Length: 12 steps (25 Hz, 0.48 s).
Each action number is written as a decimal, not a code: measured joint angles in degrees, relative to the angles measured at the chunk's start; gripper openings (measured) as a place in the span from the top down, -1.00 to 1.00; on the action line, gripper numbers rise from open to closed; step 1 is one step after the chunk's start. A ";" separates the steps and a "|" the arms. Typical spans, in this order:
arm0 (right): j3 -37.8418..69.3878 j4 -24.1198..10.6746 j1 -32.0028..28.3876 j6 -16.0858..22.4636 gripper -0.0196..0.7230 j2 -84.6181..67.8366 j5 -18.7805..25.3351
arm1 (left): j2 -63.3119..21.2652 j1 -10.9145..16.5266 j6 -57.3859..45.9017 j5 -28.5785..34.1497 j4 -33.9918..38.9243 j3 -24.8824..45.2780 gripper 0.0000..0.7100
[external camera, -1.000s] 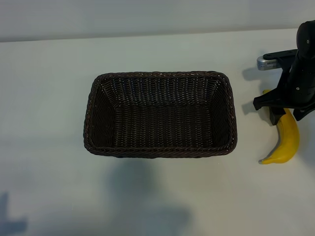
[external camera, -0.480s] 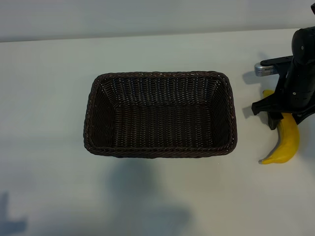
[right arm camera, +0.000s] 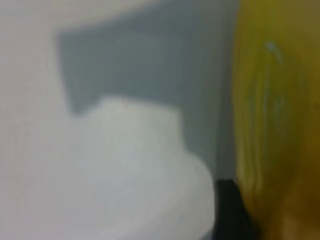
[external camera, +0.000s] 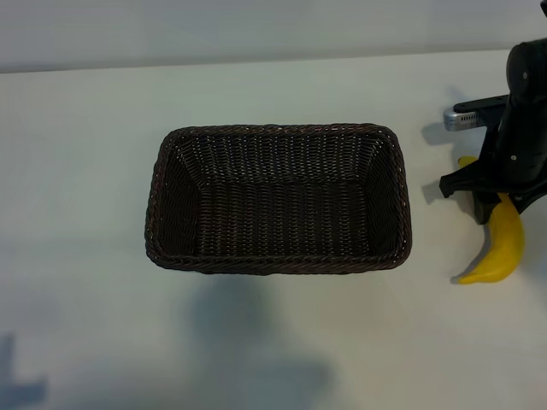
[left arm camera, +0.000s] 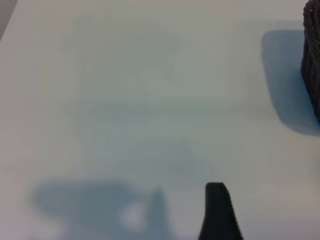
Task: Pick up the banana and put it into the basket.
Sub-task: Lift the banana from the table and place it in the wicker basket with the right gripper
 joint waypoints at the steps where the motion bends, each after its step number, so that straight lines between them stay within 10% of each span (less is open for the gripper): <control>1: -0.80 0.00 0.00 0.00 -0.19 0.00 1.03 | 0.00 0.00 0.00 0.00 0.00 0.00 -0.42; 12: -8.37 1.75 0.00 -4.17 -0.19 -9.06 13.59 | 0.00 0.00 0.00 0.00 0.00 0.00 -0.42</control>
